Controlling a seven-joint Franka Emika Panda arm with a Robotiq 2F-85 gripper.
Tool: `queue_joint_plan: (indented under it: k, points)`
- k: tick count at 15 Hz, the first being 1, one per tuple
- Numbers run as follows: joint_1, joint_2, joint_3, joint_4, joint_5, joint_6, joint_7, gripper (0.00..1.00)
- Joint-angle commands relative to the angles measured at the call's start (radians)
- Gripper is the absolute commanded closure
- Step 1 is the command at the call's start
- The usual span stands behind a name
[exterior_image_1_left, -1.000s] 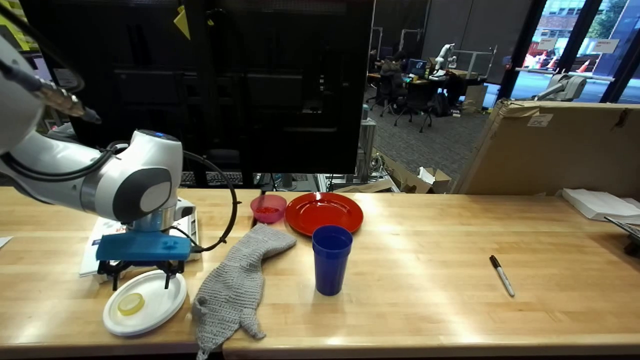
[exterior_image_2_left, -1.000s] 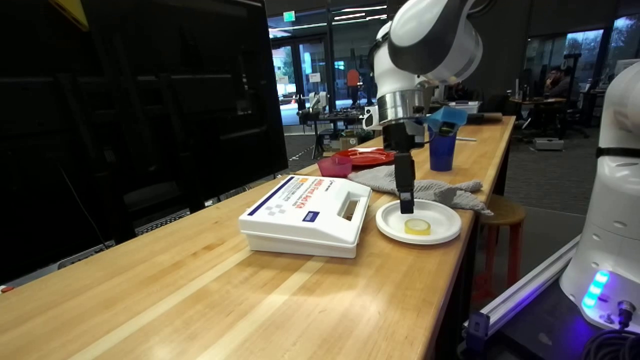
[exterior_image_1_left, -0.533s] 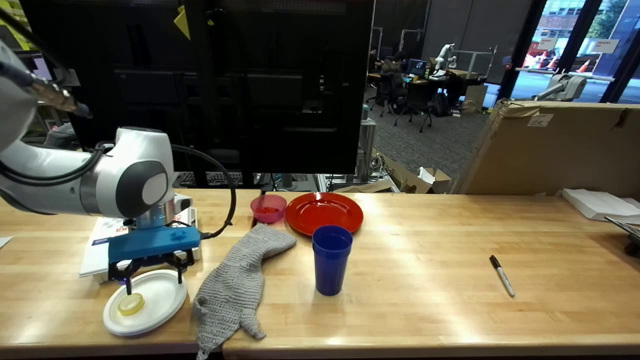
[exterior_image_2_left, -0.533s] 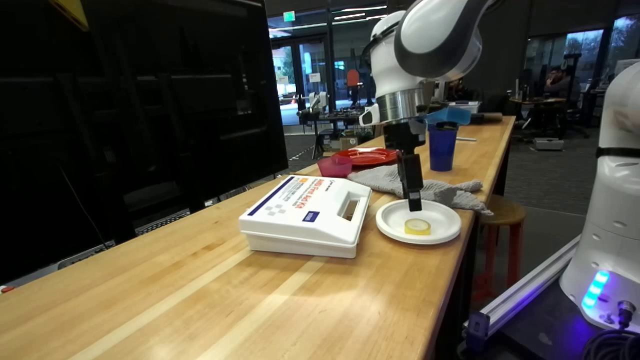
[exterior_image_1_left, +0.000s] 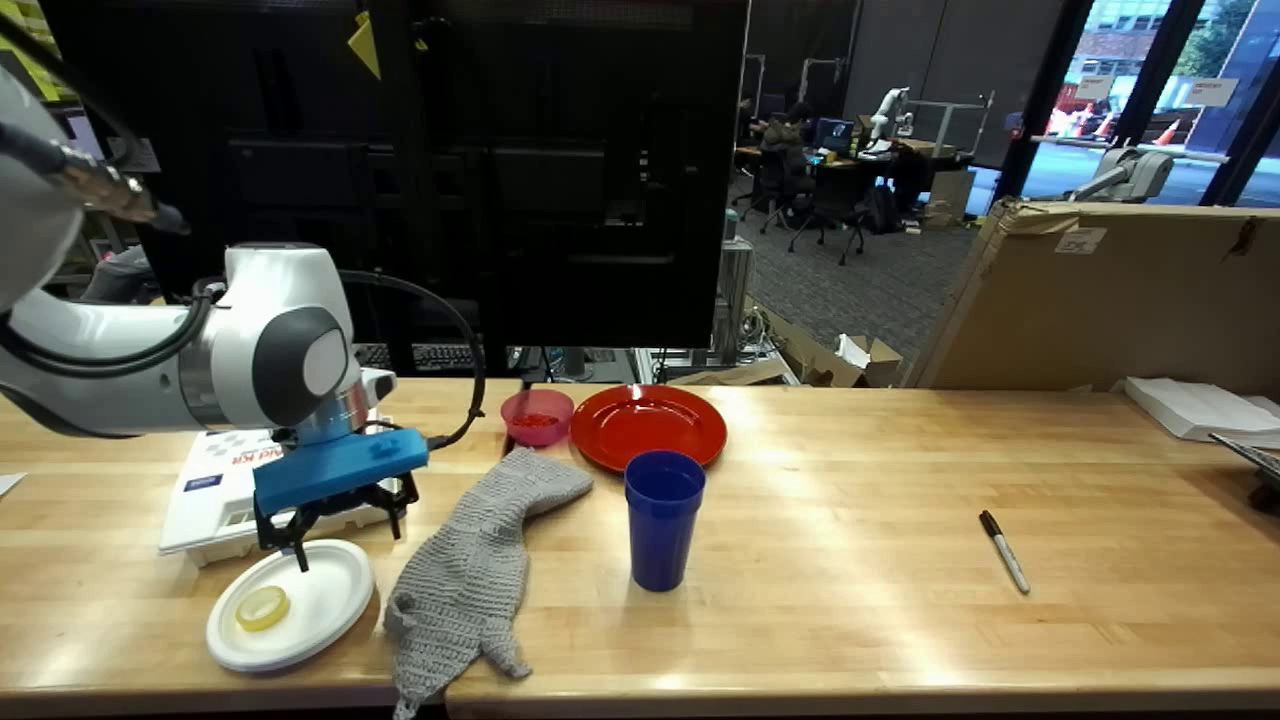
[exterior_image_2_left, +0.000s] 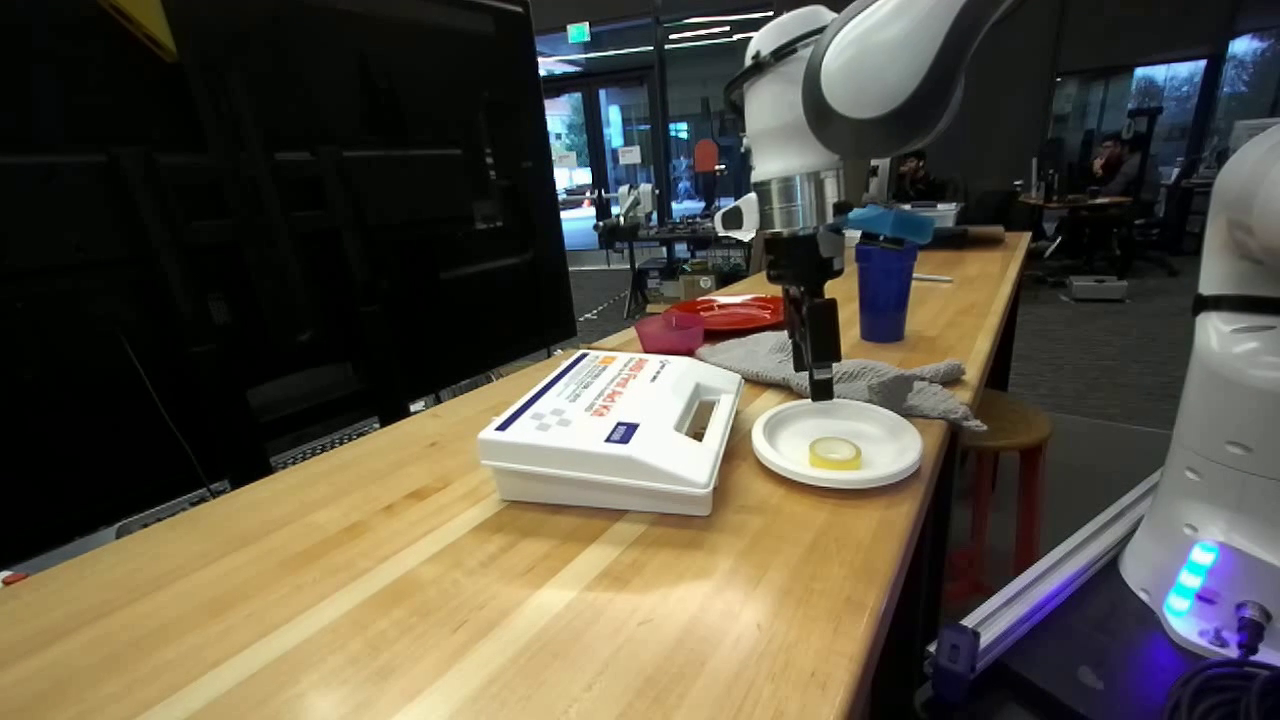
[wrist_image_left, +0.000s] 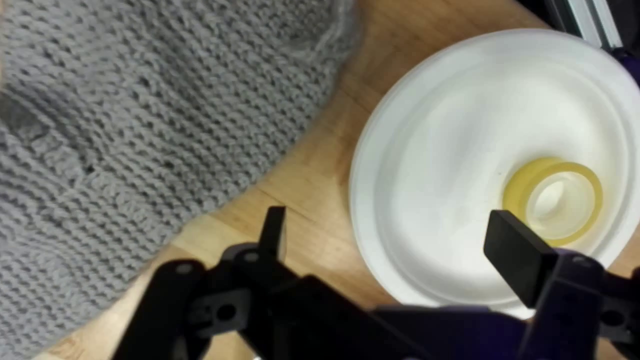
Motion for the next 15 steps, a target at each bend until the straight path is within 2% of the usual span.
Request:
queue_joint_plan:
  k: [1,5,8,10,11,15]
  points:
    - [-0.033,0.0,-0.04,-0.005,-0.029,0.066,-0.018,0.0]
    - [-0.055,0.019,-0.095,-0.001,0.003,0.109,-0.032,0.0]
    - [-0.039,0.022,-0.128,0.001,0.079,0.069,-0.028,0.0]
    - [-0.022,0.001,-0.137,0.003,0.145,0.002,-0.033,0.0]
    - [-0.05,0.022,-0.117,0.001,0.099,0.051,-0.021,0.0]
    - [-0.04,0.02,-0.117,0.003,0.133,0.02,-0.025,0.0]
